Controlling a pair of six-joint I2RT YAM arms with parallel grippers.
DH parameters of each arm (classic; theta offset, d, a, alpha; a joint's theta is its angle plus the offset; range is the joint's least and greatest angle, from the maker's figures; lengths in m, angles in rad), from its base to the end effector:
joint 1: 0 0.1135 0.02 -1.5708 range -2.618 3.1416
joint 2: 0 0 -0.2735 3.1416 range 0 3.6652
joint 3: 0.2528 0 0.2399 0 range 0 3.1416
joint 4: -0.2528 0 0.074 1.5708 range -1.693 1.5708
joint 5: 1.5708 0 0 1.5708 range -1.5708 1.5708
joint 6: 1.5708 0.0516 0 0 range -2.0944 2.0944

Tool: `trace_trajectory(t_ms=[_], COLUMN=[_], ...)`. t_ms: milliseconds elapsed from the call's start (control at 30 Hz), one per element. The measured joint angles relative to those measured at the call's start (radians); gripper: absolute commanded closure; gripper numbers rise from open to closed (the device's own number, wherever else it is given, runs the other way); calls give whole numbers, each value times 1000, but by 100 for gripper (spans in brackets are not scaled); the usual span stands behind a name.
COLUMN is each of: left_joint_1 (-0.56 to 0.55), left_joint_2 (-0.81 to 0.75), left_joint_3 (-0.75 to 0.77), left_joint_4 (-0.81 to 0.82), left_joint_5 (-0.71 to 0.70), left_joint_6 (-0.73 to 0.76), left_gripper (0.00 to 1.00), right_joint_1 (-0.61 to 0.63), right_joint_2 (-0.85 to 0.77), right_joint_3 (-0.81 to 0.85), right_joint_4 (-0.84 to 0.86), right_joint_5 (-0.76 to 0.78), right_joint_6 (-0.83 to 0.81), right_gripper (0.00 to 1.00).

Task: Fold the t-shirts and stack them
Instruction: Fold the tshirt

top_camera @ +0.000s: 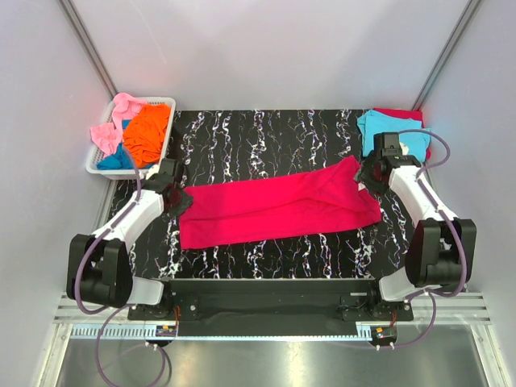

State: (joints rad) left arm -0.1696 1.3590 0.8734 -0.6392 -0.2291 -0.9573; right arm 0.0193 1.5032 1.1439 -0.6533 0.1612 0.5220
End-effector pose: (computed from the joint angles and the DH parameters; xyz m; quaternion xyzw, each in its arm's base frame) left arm 0.2479 -0.0306 0.2134 -0.3951 0.8850 -0.0231 0.2453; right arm 0.3063 -0.0024 0.2549 0.2598 0.9226 -0.0012 0.2853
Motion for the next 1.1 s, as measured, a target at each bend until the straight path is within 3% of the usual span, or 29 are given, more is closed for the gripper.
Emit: trace_trajectory(t_ms=[267,433,733,1100], left_joint_1=[-55,-68,-68,-68], left_joint_2=[96,108,112,136], left_joint_3=[22,51,72,74], left_joint_4=[99,115,129,134], left_joint_5=[119,144,148,148], left_joint_6=[63,85,105,120], left_gripper=[74,74,74,75], right_joint_1=[0,0,12,29], right_joint_2=[77,201,361,413], right_joint_3=[2,56,106,154], right_joint_4=[117,156,190,204], right_joint_5=[-292,-387,-436,-460], right_joint_6=[-49,-71,-78,-81], right_gripper=[48,53,60,64])
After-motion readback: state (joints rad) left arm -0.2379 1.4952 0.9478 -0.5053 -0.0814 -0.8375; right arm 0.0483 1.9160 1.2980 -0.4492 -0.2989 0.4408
